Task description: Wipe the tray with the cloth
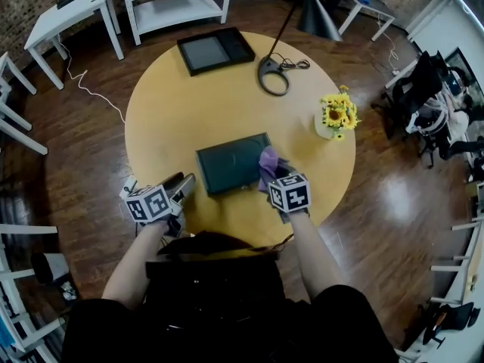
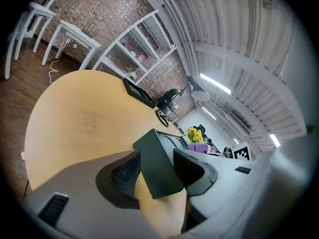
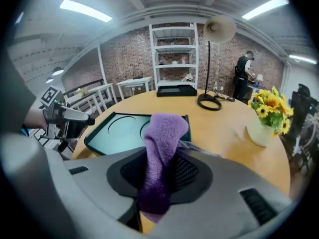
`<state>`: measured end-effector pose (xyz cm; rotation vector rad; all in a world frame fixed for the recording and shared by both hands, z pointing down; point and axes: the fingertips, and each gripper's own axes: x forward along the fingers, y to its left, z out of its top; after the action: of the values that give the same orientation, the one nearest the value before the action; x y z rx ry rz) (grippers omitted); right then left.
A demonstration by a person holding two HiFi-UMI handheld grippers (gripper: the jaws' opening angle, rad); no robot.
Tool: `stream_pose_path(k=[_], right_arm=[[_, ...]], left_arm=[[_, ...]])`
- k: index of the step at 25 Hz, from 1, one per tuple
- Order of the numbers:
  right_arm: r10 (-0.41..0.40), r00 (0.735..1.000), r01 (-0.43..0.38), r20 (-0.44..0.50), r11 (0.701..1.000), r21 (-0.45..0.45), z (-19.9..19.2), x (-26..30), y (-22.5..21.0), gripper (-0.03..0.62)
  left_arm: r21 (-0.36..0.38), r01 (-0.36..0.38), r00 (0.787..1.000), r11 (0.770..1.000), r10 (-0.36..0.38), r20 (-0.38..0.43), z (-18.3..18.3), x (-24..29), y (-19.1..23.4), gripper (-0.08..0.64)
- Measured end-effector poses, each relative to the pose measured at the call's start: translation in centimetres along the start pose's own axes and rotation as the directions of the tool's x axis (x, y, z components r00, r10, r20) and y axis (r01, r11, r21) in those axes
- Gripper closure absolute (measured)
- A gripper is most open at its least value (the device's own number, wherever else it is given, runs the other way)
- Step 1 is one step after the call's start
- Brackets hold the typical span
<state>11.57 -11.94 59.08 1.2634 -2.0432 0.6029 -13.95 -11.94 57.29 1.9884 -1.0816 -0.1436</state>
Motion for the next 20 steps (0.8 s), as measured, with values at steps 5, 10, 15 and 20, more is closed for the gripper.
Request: stream_pose_path(k=[5, 10, 15, 20], right_arm=[[0.011, 1.000, -0.009, 0.022, 0.992, -0.126, 3.7, -0.4, -1.1, 0.482], [-0.054, 0.998, 0.061, 0.036, 0.973, -0.222, 8.0, 2.2, -4.0, 0.482], [-0.142, 0.989, 0.132, -0.035, 0.969, -0.210, 8.7, 5.9, -5.9, 0.479], [-0.019, 0.999, 0.018, 0.038, 0.999, 0.040, 7.3, 4.8, -5.5, 0.479]], left_arm=[[0.056, -0.014, 0.999, 0.998, 0.016, -0.032, 0.0, 1.6, -0.7, 0.351], [0.189, -0.002, 0.994, 0.982, 0.023, -0.108, -0.9, 4.5, -2.5, 0.351], [0.226, -0.017, 0.976, 0.974, 0.065, -0.206, -2.6, 6.1, -2.3, 0.350], [0.082, -0.089, 0.967, 0.993, 0.106, -0.230, -2.4, 5.9, -1.8, 0.354]])
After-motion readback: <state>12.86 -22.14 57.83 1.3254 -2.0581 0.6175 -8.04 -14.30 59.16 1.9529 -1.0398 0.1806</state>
